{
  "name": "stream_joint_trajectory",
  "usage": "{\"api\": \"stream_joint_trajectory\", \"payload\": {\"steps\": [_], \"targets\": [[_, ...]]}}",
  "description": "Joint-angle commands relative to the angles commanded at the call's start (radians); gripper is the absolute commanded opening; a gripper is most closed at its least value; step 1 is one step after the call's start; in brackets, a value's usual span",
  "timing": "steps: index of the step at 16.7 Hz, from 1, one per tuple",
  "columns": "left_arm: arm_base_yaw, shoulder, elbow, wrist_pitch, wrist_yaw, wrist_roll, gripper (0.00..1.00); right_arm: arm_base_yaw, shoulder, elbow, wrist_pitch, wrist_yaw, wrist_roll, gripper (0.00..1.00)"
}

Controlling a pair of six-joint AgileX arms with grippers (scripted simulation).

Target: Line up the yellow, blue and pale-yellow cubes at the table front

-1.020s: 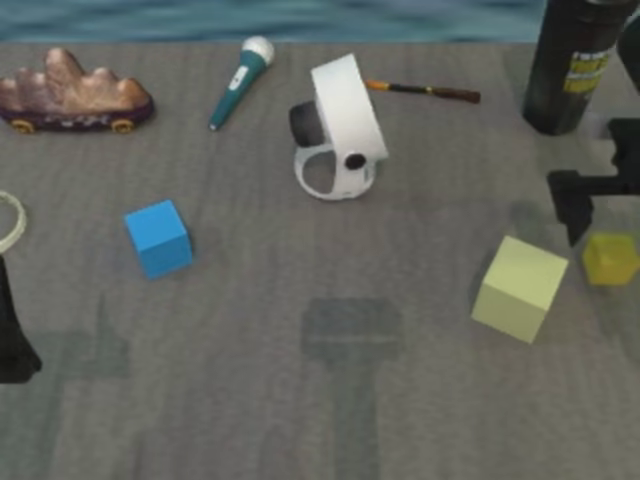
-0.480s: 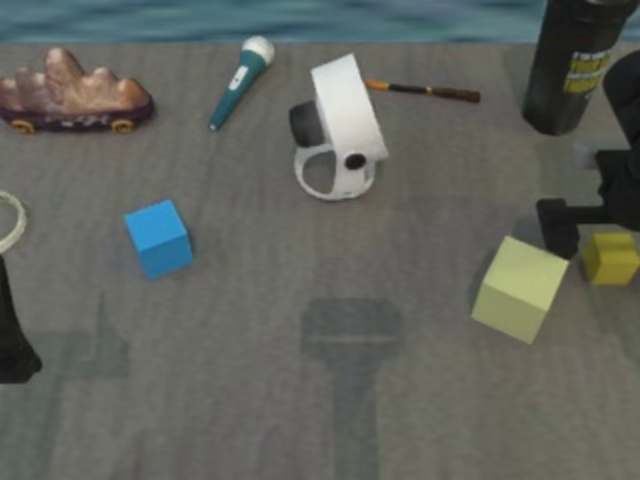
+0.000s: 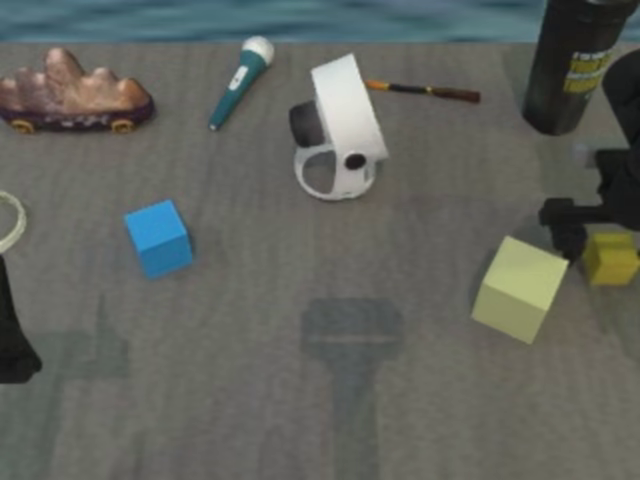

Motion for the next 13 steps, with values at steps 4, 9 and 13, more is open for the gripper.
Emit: {"api": "stream_joint_trajectory", "payload": {"steps": [4, 9, 13], "targets": [[0.0, 0.0, 0.0, 0.0, 0.0, 0.0, 1.0, 0.0, 0.0, 0.0, 0.0, 0.0, 0.0, 0.1], [0.0, 0.0, 0.0, 0.0, 0.0, 0.0, 1.0, 0.0, 0.0, 0.0, 0.0, 0.0, 0.0, 0.0], [0.0, 0.0, 0.0, 0.0, 0.0, 0.0, 1.0, 0.0, 0.0, 0.0, 0.0, 0.0, 0.0, 0.0]]}}
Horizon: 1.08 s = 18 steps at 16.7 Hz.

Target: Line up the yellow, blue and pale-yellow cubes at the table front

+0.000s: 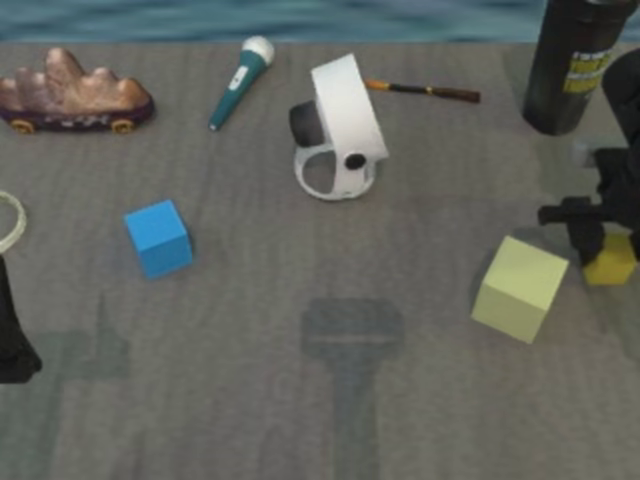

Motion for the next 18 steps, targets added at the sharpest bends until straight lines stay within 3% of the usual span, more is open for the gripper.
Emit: {"api": "stream_joint_trajectory", "payload": {"steps": [10, 18], "targets": [[0.0, 0.0, 0.0, 0.0, 0.0, 0.0, 1.0, 0.005, -0.124, 0.152, -0.243, 0.002, -0.003, 0.0], [0.0, 0.0, 0.0, 0.0, 0.0, 0.0, 1.0, 0.039, -0.144, 0.142, -0.253, 0.003, 0.036, 0.0]]}}
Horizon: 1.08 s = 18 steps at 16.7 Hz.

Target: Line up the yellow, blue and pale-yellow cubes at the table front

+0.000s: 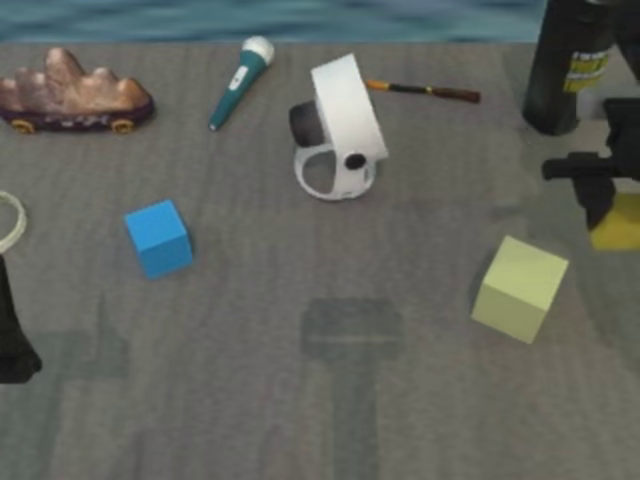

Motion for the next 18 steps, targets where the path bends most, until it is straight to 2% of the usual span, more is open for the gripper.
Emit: {"api": "stream_joint_trajectory", "payload": {"steps": [3, 8, 11, 13, 18], "targets": [[0.0, 0.0, 0.0, 0.0, 0.0, 0.0, 1.0, 0.119, -0.053, -0.057, 0.001, 0.003, 0.12, 0.0], [0.0, 0.0, 0.0, 0.0, 0.0, 0.0, 1.0, 0.409, -0.179, -0.203, 0.001, 0.008, 0.409, 0.0], [0.0, 0.0, 0.0, 0.0, 0.0, 0.0, 1.0, 0.547, -0.252, -0.276, 0.009, 0.013, 0.547, 0.0], [0.0, 0.0, 0.0, 0.0, 0.0, 0.0, 1.0, 0.59, -0.282, -0.302, 0.015, 0.016, 0.59, 0.0], [0.0, 0.0, 0.0, 0.0, 0.0, 0.0, 1.0, 0.592, -0.281, -0.304, 0.018, 0.014, 0.596, 0.0]]}}
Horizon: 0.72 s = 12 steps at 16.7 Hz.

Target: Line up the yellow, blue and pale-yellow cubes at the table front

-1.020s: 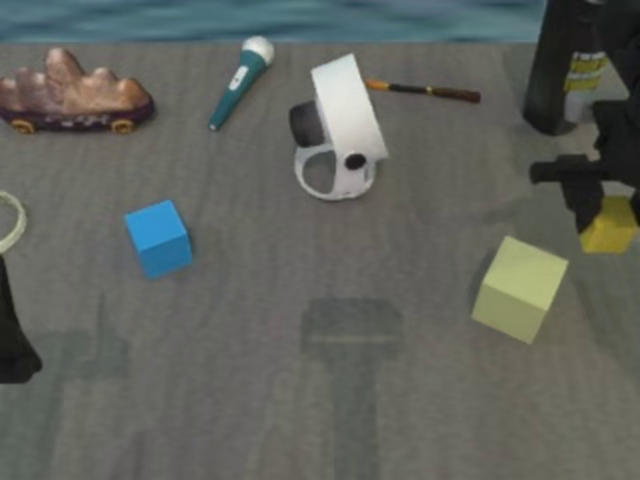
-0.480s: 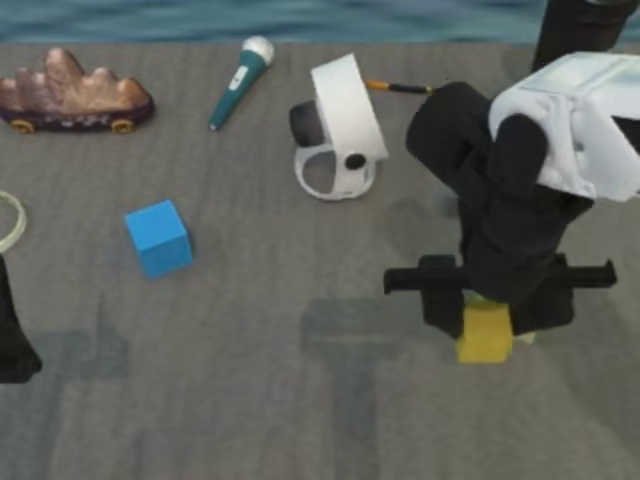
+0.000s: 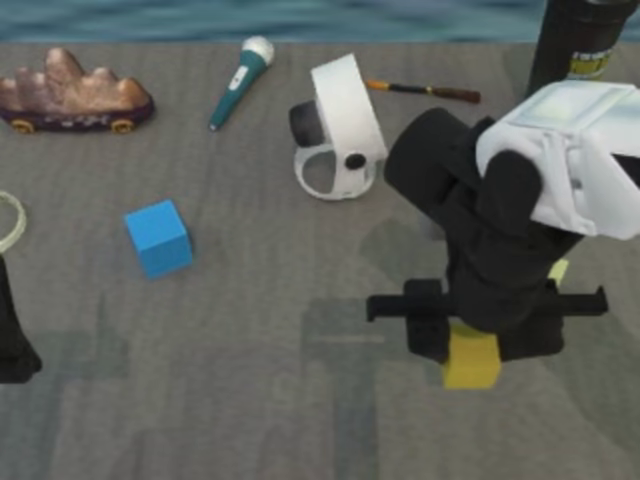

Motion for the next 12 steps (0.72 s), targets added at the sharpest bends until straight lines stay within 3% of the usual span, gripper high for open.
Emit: {"api": "stream_joint_trajectory", "payload": {"steps": [8, 12], "targets": [[0.0, 0.0, 0.0, 0.0, 0.0, 0.0, 1.0, 0.008, 0.09, -0.155, 0.251, 0.002, 0.007, 0.0], [0.0, 0.0, 0.0, 0.0, 0.0, 0.0, 1.0, 0.01, 0.099, -0.168, 0.27, 0.003, 0.007, 0.0]]}}
